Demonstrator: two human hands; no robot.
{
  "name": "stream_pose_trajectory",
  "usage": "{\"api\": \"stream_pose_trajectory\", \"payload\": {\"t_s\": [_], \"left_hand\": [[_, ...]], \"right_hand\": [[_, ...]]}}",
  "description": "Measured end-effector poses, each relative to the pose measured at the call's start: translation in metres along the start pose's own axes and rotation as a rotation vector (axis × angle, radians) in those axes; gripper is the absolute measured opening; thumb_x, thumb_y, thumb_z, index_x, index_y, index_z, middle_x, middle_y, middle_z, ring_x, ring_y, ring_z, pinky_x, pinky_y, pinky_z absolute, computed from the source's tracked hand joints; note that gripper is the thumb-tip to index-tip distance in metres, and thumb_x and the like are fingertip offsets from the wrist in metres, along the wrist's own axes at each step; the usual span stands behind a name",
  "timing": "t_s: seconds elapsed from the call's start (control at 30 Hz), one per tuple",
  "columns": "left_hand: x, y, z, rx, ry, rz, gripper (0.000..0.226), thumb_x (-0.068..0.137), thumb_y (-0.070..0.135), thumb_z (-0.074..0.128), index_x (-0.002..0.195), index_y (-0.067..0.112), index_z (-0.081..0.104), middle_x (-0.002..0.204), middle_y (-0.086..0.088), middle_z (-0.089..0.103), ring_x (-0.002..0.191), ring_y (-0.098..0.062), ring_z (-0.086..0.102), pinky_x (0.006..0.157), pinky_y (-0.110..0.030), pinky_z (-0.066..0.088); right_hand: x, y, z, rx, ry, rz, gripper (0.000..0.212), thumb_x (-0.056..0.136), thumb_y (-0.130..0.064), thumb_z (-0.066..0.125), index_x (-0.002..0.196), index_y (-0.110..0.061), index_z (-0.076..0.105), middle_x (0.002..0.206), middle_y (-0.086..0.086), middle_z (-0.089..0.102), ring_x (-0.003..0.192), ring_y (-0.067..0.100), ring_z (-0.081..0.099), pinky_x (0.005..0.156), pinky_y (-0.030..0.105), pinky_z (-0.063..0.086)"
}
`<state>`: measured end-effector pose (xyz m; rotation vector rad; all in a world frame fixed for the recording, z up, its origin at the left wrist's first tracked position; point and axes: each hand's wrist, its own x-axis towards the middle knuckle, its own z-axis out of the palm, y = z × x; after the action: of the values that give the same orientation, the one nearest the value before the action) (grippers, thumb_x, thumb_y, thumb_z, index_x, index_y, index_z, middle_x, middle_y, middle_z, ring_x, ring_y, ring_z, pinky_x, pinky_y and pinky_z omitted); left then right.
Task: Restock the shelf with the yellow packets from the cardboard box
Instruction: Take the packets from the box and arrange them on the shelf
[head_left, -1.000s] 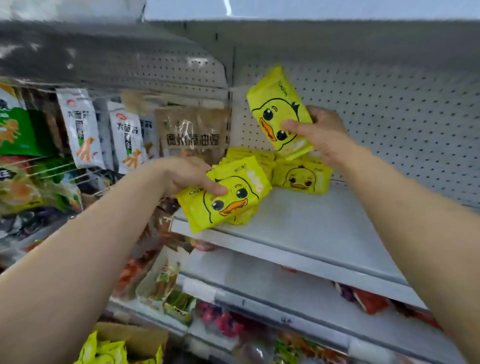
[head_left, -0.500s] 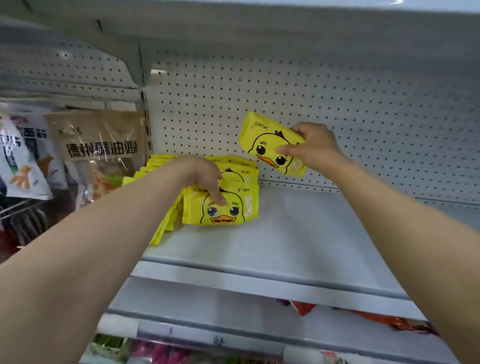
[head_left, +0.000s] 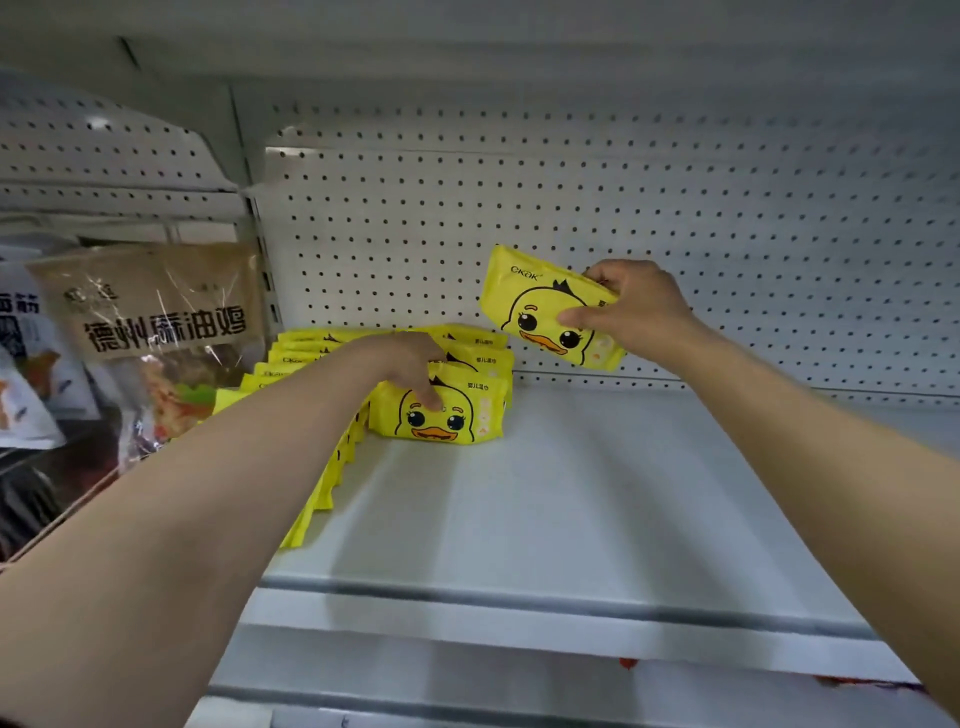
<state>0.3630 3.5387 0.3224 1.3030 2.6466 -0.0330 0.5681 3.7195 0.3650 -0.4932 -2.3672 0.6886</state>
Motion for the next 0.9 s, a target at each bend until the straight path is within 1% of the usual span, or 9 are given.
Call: {"api": "stream_pose_trajectory", "payload": {"t_s": [0.1, 0.27, 0.37, 0.47, 0.53, 0.63, 0.77, 0.83, 0.9], "left_hand": [[0.01, -0.004, 0.001, -0.013, 0.074, 0.018, 0.085, 0.075, 0.041, 0.08, 0.146, 0.017, 0.04, 0.146, -0.005, 0.044, 0.131, -0.025, 0.043, 0.102, -0.033, 0.041], [0.024, -0.011, 0.008, -0.106, 0.121, 0.032, 0.086, 0.073, 0.042, 0.082, 0.144, 0.015, 0.041, 0.142, -0.005, 0.048, 0.127, -0.026, 0.047, 0.097, -0.032, 0.042], [0.03, -0.015, 0.013, -0.137, 0.168, 0.053, 0.084, 0.074, 0.042, 0.081, 0.143, 0.014, 0.043, 0.142, -0.006, 0.048, 0.129, -0.026, 0.045, 0.098, -0.031, 0.039], [0.034, -0.016, 0.017, -0.167, 0.217, 0.083, 0.083, 0.071, 0.04, 0.084, 0.141, 0.015, 0.047, 0.141, -0.005, 0.051, 0.129, -0.026, 0.046, 0.1, -0.031, 0.04], [0.033, -0.017, 0.018, -0.159, 0.288, 0.105, 0.079, 0.065, 0.04, 0.088, 0.131, 0.016, 0.053, 0.132, -0.005, 0.057, 0.121, -0.025, 0.051, 0.097, -0.035, 0.045], [0.03, -0.017, 0.021, -0.131, 0.397, 0.118, 0.073, 0.058, 0.044, 0.09, 0.117, 0.018, 0.055, 0.118, -0.001, 0.06, 0.111, -0.022, 0.051, 0.089, -0.038, 0.047], [0.031, -0.019, 0.03, -0.136, 0.482, 0.14, 0.072, 0.058, 0.048, 0.089, 0.115, 0.021, 0.054, 0.113, 0.003, 0.058, 0.107, -0.019, 0.048, 0.079, -0.033, 0.04], [0.031, -0.02, 0.032, -0.132, 0.493, 0.147, 0.072, 0.06, 0.048, 0.088, 0.118, 0.022, 0.053, 0.111, 0.004, 0.056, 0.108, -0.019, 0.047, 0.08, -0.032, 0.04], [0.031, -0.025, 0.03, -0.179, 0.499, 0.151, 0.066, 0.066, 0.046, 0.084, 0.119, 0.022, 0.054, 0.109, 0.003, 0.056, 0.109, -0.02, 0.047, 0.086, -0.035, 0.043]], "right_hand": [[0.003, 0.0, 0.002, 0.016, 0.008, 0.015, 0.032, 0.071, -0.036, 0.086, 0.097, -0.025, 0.071, 0.089, -0.011, 0.071, 0.08, 0.005, 0.065, 0.068, 0.022, 0.048], [0.004, 0.002, 0.007, 0.01, 0.001, 0.046, 0.031, 0.072, -0.034, 0.086, 0.098, -0.026, 0.071, 0.088, -0.012, 0.07, 0.074, -0.001, 0.062, 0.061, 0.017, 0.042], [0.005, 0.004, 0.01, -0.02, -0.006, 0.06, 0.034, 0.072, -0.034, 0.087, 0.1, -0.025, 0.071, 0.091, -0.009, 0.071, 0.079, 0.005, 0.063, 0.065, 0.016, 0.045], [0.006, 0.004, 0.012, -0.046, -0.026, 0.07, 0.037, 0.071, -0.034, 0.087, 0.102, -0.023, 0.072, 0.095, -0.007, 0.071, 0.087, 0.01, 0.065, 0.077, 0.025, 0.051], [0.008, 0.004, 0.014, -0.04, -0.045, 0.084, 0.036, 0.07, -0.034, 0.088, 0.101, -0.023, 0.072, 0.096, -0.007, 0.072, 0.09, 0.012, 0.067, 0.083, 0.029, 0.052], [0.011, 0.004, 0.019, -0.038, -0.062, 0.094, 0.034, 0.069, -0.034, 0.088, 0.097, -0.025, 0.072, 0.094, -0.007, 0.072, 0.09, 0.014, 0.067, 0.084, 0.03, 0.052], [0.013, 0.0, 0.026, -0.032, -0.09, 0.094, 0.032, 0.069, -0.034, 0.088, 0.094, -0.027, 0.07, 0.093, -0.008, 0.072, 0.091, 0.014, 0.067, 0.079, 0.026, 0.049], [0.014, -0.003, 0.029, -0.043, -0.113, 0.09, 0.033, 0.069, -0.033, 0.088, 0.096, -0.027, 0.069, 0.096, -0.006, 0.072, 0.093, 0.014, 0.066, 0.08, 0.026, 0.047], [0.018, -0.007, 0.031, -0.065, -0.137, 0.087, 0.038, 0.068, -0.033, 0.089, 0.1, -0.025, 0.07, 0.103, -0.005, 0.072, 0.098, 0.014, 0.066, 0.087, 0.028, 0.049]]}}
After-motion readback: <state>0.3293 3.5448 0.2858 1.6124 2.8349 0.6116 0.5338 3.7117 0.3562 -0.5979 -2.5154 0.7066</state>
